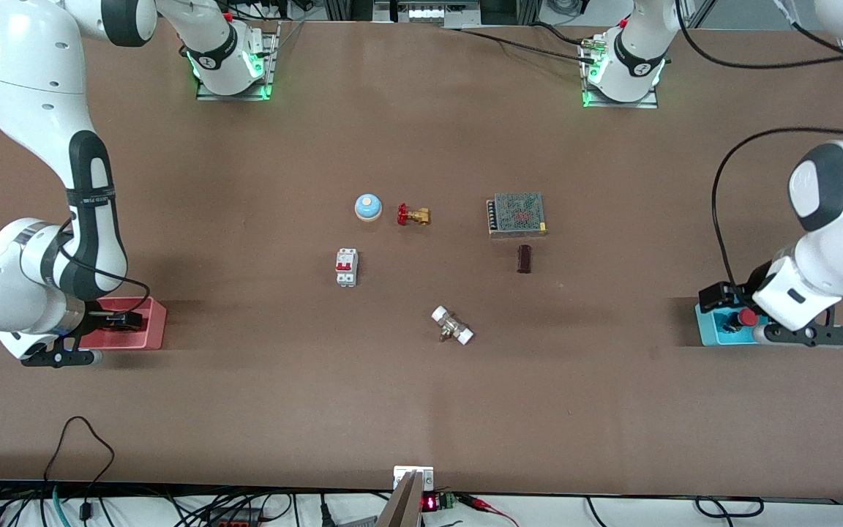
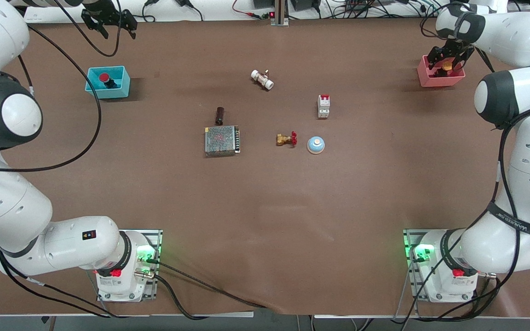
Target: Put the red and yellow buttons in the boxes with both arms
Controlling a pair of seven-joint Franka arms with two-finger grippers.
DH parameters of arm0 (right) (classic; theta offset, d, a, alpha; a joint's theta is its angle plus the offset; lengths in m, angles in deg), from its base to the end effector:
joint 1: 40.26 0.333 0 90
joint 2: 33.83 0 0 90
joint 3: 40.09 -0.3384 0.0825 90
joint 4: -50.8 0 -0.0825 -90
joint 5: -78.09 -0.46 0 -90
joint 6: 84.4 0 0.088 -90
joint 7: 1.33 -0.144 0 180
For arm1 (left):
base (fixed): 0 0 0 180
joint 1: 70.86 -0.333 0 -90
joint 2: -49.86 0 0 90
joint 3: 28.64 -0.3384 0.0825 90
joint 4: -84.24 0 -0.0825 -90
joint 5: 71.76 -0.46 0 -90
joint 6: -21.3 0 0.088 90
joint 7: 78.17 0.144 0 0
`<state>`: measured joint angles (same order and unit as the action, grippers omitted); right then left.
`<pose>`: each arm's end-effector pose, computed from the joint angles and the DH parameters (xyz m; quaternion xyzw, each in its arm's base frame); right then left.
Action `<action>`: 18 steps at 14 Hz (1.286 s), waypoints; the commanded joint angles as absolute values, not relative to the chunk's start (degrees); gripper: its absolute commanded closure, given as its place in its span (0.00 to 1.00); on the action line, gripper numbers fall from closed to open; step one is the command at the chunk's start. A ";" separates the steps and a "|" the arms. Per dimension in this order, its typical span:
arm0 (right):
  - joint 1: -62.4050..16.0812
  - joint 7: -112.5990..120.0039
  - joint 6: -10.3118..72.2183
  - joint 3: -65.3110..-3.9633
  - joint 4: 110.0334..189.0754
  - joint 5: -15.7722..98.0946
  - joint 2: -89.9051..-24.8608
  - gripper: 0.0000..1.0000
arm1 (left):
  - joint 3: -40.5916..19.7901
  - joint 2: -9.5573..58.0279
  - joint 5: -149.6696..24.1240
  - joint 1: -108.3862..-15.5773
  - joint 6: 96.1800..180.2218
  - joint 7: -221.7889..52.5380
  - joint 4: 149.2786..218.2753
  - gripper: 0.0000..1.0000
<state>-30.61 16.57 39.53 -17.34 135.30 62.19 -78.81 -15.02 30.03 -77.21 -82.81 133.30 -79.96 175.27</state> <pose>0.7789 -0.1208 0.1683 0.9995 0.0126 -0.0216 0.0210 0.7422 0.0035 0.4005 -0.9998 0.0087 -0.0152 0.0040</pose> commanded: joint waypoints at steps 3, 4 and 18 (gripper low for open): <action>-29.90 17.48 31.28 -17.76 135.61 60.78 -70.33 0.00 | -14.22 40.61 -74.49 -83.95 124.15 -78.71 177.58 0.00; -29.28 17.48 29.78 -17.59 135.61 61.04 -68.13 0.00 | -14.22 42.37 -74.49 -83.86 122.31 -77.75 177.58 0.00; -21.88 2.09 2.17 -17.76 136.40 71.49 -41.05 0.00 | -14.75 50.30 -73.43 -84.13 116.40 -74.83 176.88 0.00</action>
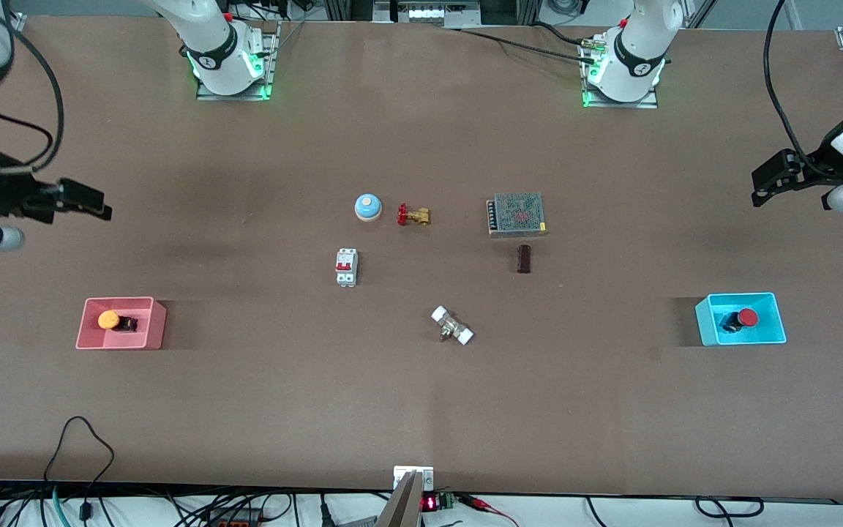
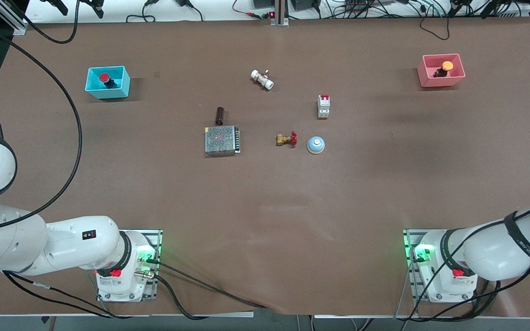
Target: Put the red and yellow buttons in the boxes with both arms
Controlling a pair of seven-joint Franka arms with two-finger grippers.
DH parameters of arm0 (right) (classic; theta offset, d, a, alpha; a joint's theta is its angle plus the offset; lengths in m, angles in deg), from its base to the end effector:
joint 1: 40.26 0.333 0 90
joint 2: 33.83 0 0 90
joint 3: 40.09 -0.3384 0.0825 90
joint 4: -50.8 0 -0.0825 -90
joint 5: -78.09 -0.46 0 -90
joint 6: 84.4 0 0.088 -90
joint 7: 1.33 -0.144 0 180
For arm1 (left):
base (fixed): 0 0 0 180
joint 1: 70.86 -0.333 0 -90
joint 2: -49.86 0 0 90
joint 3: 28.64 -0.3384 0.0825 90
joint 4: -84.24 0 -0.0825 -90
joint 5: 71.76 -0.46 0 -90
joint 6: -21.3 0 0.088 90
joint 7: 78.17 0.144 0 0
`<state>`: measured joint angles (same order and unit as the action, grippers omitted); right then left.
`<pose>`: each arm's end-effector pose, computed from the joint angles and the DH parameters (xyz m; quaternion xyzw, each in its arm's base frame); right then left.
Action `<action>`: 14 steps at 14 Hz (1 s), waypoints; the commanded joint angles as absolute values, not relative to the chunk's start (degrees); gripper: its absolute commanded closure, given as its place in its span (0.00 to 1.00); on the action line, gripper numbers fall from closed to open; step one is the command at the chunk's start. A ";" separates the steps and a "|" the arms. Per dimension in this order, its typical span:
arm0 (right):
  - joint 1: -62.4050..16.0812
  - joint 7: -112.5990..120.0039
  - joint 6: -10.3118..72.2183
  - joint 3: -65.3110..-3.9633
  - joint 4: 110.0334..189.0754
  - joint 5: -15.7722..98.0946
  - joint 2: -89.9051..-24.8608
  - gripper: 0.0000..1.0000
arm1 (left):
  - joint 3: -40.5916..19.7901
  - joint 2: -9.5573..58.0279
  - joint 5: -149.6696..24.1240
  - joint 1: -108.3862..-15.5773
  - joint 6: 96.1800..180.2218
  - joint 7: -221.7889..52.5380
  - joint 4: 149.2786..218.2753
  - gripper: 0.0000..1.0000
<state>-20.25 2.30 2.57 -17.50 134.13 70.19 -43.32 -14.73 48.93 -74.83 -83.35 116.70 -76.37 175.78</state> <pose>0.6716 0.0084 0.5688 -0.9982 -0.0107 0.0427 0.0395 0.6462 -0.0077 0.5938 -0.9989 0.0298 -0.0257 0.0249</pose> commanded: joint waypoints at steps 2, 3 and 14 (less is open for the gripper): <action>-27.48 2.10 2.26 -22.65 136.49 72.55 -41.13 0.00 | -14.75 50.30 -73.43 -84.30 116.40 -74.83 176.79 0.00; -32.13 2.10 2.43 -27.56 136.49 74.12 -41.13 0.00 | -14.66 50.30 -73.43 -84.30 116.40 -75.01 176.79 0.00; -34.81 1.13 5.69 -32.00 144.66 78.18 -33.66 0.00 | -30.82 52.14 -71.68 -69.20 115.26 -75.80 176.26 0.00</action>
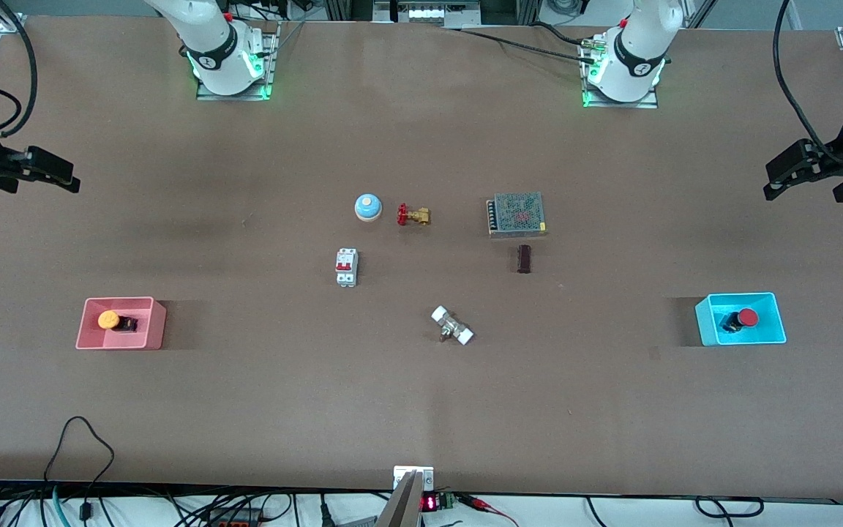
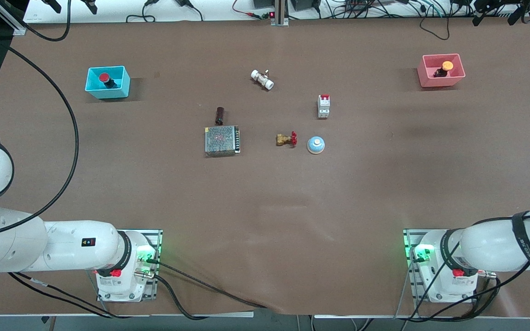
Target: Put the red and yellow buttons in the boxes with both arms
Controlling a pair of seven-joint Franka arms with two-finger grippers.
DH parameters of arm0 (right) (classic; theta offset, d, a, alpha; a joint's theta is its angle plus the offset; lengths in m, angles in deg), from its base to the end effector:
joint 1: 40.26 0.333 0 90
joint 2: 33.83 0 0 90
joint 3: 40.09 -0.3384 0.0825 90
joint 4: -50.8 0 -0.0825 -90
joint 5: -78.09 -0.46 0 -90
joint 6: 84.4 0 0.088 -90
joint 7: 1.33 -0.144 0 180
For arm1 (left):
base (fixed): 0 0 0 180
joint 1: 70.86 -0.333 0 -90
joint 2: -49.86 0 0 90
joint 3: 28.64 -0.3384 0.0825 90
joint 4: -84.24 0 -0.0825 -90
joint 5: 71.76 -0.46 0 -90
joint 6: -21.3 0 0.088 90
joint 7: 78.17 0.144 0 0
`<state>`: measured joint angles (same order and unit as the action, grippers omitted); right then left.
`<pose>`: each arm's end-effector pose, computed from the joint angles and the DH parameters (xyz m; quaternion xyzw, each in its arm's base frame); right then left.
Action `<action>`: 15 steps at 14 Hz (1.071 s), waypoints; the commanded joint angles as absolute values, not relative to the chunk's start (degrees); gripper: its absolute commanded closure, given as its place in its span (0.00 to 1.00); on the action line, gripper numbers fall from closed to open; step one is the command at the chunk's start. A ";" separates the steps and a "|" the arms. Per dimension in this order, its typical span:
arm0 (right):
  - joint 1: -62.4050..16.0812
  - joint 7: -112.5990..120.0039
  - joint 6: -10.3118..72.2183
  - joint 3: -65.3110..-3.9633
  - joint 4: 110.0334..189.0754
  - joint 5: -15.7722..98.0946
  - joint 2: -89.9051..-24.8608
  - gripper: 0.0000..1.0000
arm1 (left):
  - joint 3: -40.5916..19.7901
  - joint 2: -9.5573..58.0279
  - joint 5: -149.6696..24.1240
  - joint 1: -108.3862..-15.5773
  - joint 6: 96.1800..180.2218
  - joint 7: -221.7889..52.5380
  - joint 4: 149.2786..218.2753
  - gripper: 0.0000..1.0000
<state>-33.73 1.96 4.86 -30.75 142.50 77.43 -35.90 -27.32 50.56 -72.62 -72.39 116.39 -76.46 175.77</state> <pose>0.6348 -0.0280 0.5701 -0.9992 -0.0040 0.0389 0.0049 0.6379 0.0043 0.6112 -0.9992 0.0135 -0.0370 0.0083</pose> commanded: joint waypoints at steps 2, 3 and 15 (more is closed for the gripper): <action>-34.72 0.96 5.77 -32.18 144.58 78.18 -33.48 0.00 | -30.75 52.23 -71.68 -69.45 115.17 -76.06 176.26 0.00; -34.72 0.96 5.69 -32.18 144.66 78.27 -33.48 0.00 | -30.49 52.32 -71.33 -69.62 115.17 -76.41 176.26 0.00; -34.72 1.66 4.54 -32.18 144.31 78.53 -33.39 0.00 | -30.40 52.67 -70.80 -69.98 115.34 -77.91 176.35 0.00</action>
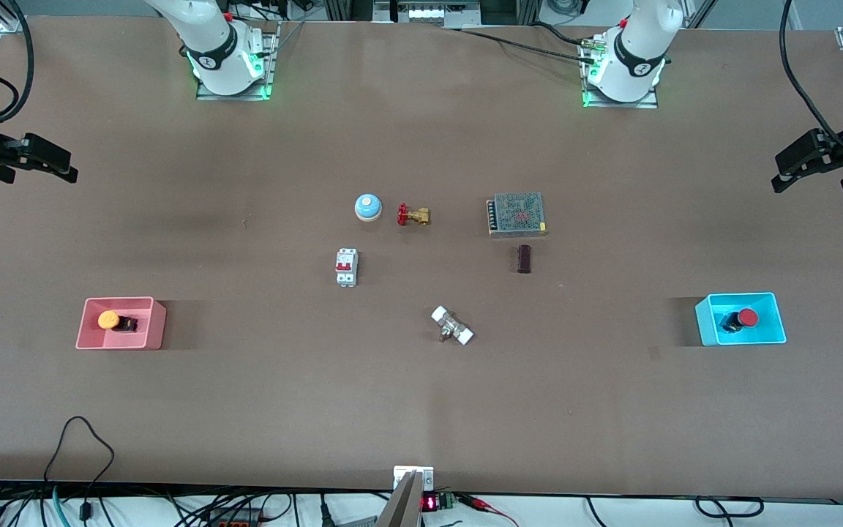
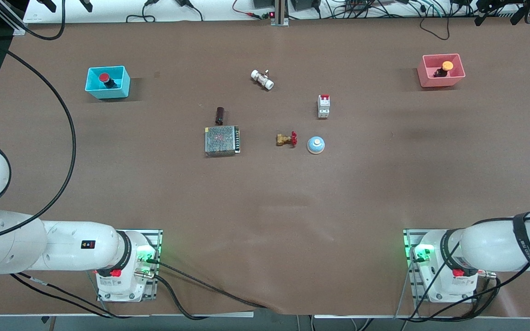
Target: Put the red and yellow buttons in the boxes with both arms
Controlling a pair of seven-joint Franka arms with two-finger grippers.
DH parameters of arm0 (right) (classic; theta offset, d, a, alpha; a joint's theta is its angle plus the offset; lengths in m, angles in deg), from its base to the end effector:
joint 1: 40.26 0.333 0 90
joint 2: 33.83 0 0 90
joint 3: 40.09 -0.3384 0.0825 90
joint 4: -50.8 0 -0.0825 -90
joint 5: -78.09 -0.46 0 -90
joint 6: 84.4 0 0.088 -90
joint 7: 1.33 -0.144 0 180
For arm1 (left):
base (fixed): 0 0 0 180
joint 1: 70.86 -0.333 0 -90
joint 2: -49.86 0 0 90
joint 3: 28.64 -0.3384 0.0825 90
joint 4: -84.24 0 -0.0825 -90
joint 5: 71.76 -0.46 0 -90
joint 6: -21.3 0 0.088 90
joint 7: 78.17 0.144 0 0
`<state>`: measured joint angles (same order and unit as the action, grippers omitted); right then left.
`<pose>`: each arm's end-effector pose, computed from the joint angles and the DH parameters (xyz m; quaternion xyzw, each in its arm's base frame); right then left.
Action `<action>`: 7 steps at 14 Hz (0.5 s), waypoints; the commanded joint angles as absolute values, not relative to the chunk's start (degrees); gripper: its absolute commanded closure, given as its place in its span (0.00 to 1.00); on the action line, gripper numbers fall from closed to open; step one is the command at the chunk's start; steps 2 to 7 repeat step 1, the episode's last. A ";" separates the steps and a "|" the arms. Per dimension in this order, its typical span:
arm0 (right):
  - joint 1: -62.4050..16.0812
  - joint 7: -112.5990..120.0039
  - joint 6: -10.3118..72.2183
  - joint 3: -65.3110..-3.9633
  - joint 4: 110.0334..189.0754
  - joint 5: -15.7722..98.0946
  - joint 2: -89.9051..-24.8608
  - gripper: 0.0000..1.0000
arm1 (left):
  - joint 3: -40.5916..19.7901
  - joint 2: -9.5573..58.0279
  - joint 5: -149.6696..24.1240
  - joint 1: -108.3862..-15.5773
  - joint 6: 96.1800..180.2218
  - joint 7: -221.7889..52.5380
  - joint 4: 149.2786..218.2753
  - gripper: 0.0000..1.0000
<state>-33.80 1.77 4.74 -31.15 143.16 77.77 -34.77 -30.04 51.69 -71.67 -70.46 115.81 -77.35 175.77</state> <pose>0.6288 -0.0258 0.5760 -0.9993 -0.0053 0.0361 0.0033 0.6309 0.0110 0.6226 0.9991 0.0016 0.0420 0.0005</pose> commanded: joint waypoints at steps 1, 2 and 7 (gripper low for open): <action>-34.72 1.66 4.45 -32.18 144.31 78.53 -33.39 0.00 | -30.40 52.67 -70.80 -69.98 115.34 -77.91 176.35 0.00; -34.72 1.66 4.45 -32.18 144.31 78.53 -33.39 0.00 | -30.40 52.67 -70.80 -69.98 115.34 -77.91 176.35 0.00; -34.72 1.66 4.45 -32.18 144.31 78.53 -33.39 0.00 | -30.40 52.67 -70.80 -69.98 115.34 -77.91 176.35 0.00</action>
